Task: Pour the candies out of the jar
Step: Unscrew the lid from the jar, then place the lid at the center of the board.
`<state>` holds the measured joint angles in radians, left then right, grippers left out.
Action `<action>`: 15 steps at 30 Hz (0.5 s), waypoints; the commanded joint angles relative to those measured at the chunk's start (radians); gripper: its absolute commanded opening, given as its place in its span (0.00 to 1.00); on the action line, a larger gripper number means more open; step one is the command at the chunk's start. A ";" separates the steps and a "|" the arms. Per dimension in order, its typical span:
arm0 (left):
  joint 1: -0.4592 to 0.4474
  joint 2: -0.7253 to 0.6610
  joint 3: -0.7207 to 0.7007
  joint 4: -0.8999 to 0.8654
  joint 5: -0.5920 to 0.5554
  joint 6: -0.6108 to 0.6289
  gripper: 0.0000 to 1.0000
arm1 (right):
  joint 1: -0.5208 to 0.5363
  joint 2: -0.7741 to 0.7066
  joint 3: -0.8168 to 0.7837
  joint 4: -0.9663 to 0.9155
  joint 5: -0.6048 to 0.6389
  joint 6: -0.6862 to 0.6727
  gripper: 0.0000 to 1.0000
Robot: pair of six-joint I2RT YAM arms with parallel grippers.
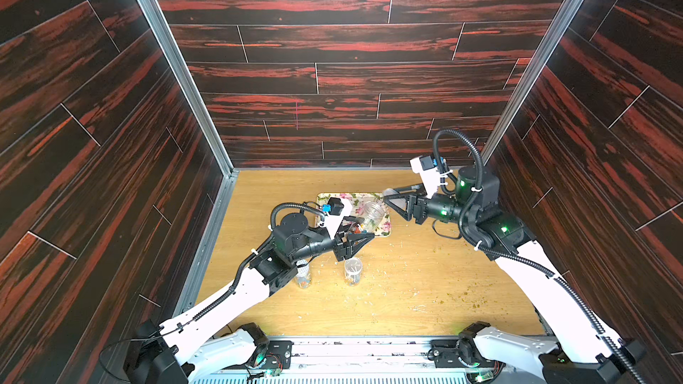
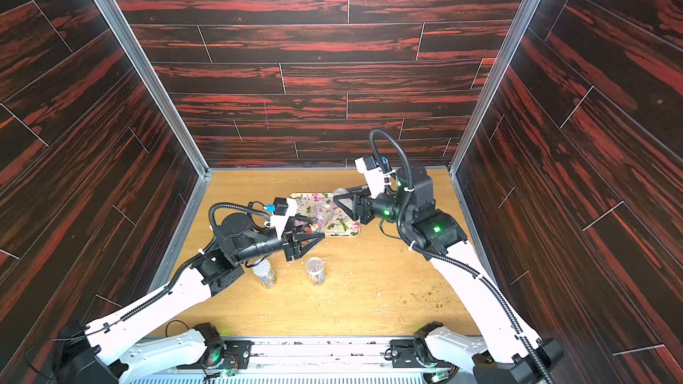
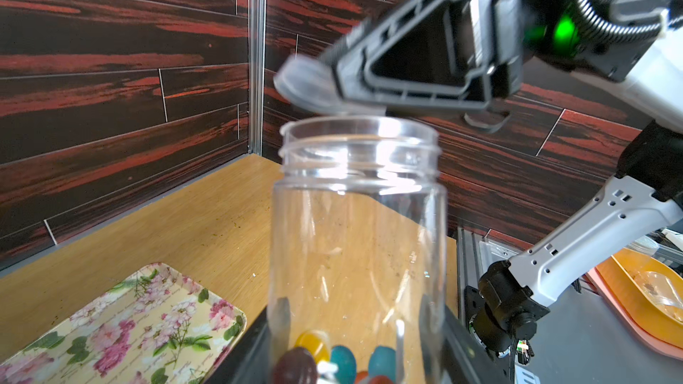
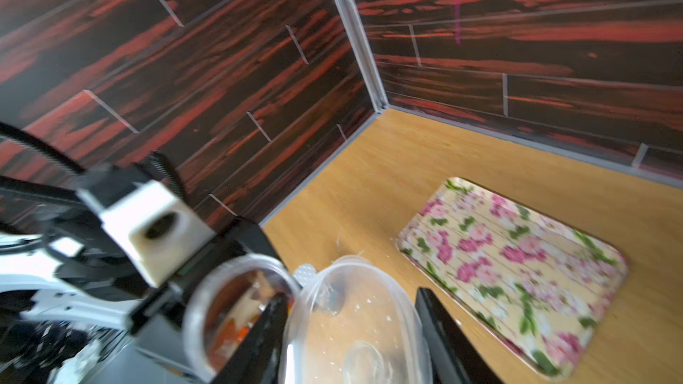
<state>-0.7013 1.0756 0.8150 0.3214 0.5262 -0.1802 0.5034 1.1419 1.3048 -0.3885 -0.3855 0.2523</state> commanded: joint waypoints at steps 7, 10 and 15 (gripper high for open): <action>-0.001 -0.043 0.009 0.008 0.007 -0.001 0.37 | -0.006 -0.086 -0.260 0.048 0.243 0.032 0.47; -0.001 -0.048 0.009 0.005 0.007 -0.001 0.37 | -0.005 -0.111 -0.383 0.098 0.283 0.067 0.47; -0.001 -0.058 0.005 -0.004 0.004 0.001 0.37 | -0.004 -0.140 -0.563 0.181 0.343 0.136 0.47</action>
<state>-0.7017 1.0573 0.8150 0.3031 0.5262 -0.1802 0.5007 1.0317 0.7979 -0.2829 -0.1040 0.3347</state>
